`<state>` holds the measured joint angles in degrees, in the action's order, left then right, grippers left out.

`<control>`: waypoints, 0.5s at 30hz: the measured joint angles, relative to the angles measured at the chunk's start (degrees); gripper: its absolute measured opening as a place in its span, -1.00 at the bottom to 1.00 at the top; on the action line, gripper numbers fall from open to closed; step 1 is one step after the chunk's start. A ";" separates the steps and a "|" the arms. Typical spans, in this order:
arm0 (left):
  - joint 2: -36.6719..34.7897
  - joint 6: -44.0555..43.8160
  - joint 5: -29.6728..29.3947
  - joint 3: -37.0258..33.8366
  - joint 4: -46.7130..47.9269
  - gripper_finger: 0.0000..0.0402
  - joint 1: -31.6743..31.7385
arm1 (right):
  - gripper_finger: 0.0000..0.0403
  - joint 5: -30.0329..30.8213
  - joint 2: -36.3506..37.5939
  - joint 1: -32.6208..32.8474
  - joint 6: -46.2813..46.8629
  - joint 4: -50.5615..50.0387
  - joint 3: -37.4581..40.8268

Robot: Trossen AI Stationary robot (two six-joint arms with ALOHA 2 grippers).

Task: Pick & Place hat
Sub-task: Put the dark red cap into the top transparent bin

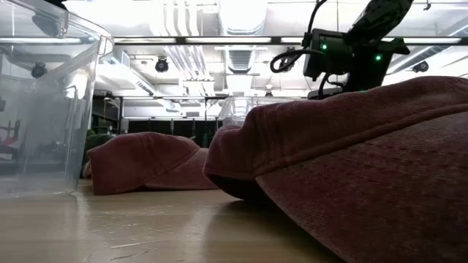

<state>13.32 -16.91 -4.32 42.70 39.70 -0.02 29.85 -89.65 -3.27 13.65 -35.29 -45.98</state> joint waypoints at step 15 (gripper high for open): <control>0.00 0.00 0.00 -0.02 0.00 -1.00 -0.01 | 0.09 3.28 -0.07 0.00 -2.75 0.22 0.90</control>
<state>13.32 -16.91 -4.32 42.68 39.70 -0.03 33.13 -89.71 -3.27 10.90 -35.07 -45.08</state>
